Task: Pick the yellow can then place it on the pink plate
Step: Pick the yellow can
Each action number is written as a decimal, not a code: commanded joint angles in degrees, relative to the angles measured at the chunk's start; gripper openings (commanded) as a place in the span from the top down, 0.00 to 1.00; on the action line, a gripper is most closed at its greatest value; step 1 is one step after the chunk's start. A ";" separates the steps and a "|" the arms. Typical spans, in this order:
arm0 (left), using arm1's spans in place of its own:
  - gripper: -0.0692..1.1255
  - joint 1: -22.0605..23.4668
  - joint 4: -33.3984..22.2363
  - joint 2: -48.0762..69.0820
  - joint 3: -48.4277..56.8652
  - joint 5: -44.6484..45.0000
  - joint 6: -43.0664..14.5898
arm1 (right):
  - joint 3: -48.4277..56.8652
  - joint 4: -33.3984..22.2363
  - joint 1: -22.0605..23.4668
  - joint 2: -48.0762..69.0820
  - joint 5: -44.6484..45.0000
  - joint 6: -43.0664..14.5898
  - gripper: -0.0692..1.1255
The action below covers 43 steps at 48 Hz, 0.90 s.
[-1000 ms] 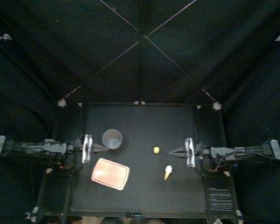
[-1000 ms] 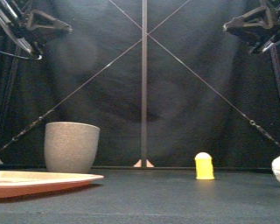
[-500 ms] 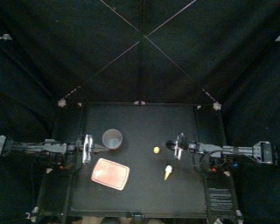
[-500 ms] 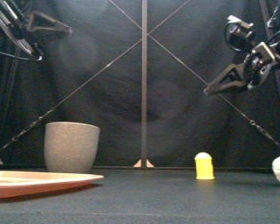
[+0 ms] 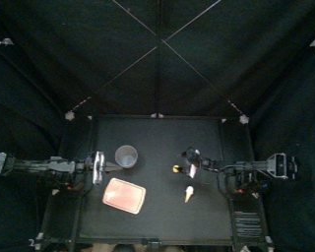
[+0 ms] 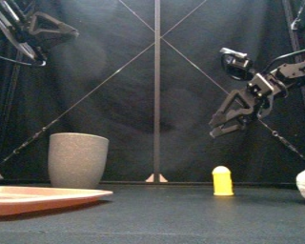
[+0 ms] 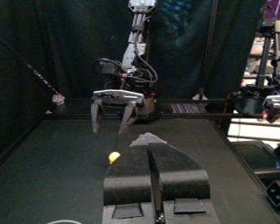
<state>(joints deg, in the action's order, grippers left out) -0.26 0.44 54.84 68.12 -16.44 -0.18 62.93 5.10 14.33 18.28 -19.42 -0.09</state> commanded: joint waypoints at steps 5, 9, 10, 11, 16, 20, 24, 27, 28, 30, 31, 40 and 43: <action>0.88 -0.18 0.09 -0.26 -0.70 -0.35 -0.09 | -1.14 1.05 0.00 -5.89 -0.44 -0.18 0.06; 0.88 -0.18 0.09 -0.26 -0.70 -0.35 -0.09 | -1.49 1.14 -0.26 -9.32 -0.79 -0.18 0.06; 0.88 -0.18 0.09 -0.26 -0.62 -0.35 -0.09 | -1.67 1.14 -0.35 -10.20 -0.79 -0.18 0.06; 0.88 -0.18 0.09 -0.26 -0.70 -0.35 -0.09 | -1.85 1.14 -0.35 -10.99 -0.88 -0.18 0.06; 0.88 -0.18 0.09 -0.26 -0.44 -0.35 -0.09 | -3.08 1.32 -0.53 -15.29 -1.76 -0.18 0.06; 0.88 -0.26 0.09 -0.26 -0.18 -0.44 -0.09 | -4.04 1.41 -0.53 -18.02 -2.46 -0.18 0.06; 0.88 -0.26 0.00 -0.26 0.26 -0.44 0.00 | -4.75 1.41 -0.53 -20.04 -2.55 -0.26 0.06; 0.88 -0.18 0.00 -0.26 0.35 -0.44 0.00 | -5.01 1.49 -0.53 -20.92 -2.64 -0.26 0.06; 0.88 -0.18 -0.09 -0.26 0.35 -0.44 0.00 | -5.01 1.49 -0.53 -21.09 -2.64 -0.26 0.06; 0.88 -0.26 -0.09 -0.26 0.44 -0.44 0.00 | -5.01 1.67 -0.53 -21.18 -2.72 -0.26 0.06; 0.88 -0.18 -0.09 -0.26 0.53 -0.44 0.00 | -5.10 1.85 -0.53 -21.27 -2.72 -0.26 0.06; 0.88 -0.26 0.00 -0.26 0.88 -0.62 0.00 | -5.01 2.99 -0.97 -21.01 -2.72 -0.26 0.07; 0.88 -0.18 0.00 -0.26 0.88 -0.70 0.00 | -4.83 3.16 -1.14 -21.09 -2.64 -0.26 0.07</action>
<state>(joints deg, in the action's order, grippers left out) -0.35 0.35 54.84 69.79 -16.52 -0.18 58.62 7.91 13.45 -3.87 -21.80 -0.26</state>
